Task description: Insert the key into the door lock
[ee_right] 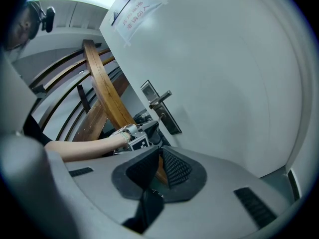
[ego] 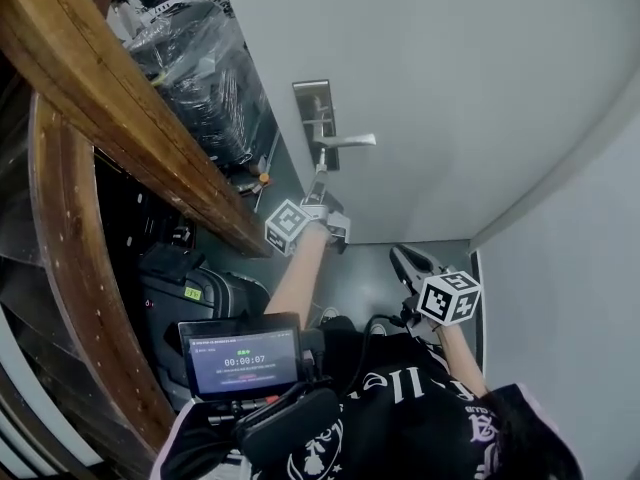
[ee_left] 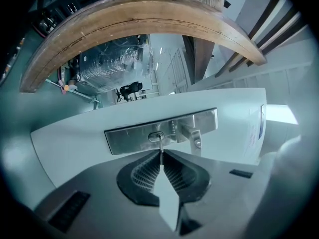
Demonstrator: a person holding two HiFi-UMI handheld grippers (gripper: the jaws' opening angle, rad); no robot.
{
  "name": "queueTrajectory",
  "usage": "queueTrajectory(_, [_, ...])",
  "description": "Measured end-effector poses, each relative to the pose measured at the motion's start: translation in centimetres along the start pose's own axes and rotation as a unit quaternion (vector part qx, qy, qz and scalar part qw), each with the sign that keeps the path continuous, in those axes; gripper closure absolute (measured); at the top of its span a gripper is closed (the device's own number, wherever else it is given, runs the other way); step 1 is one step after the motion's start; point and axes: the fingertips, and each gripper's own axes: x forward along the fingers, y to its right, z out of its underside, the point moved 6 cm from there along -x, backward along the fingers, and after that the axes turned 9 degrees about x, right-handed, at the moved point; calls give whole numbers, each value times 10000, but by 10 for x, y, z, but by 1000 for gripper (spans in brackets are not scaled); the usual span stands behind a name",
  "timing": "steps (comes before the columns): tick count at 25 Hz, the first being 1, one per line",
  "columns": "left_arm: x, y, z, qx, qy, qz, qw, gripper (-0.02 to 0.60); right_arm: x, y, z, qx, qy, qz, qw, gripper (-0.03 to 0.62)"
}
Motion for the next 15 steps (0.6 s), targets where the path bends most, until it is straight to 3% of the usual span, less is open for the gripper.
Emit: queueTrajectory(15, [27,1,-3,-778,242,-65,9967,559,17,1,-2,-307,-222,-14,9993,557])
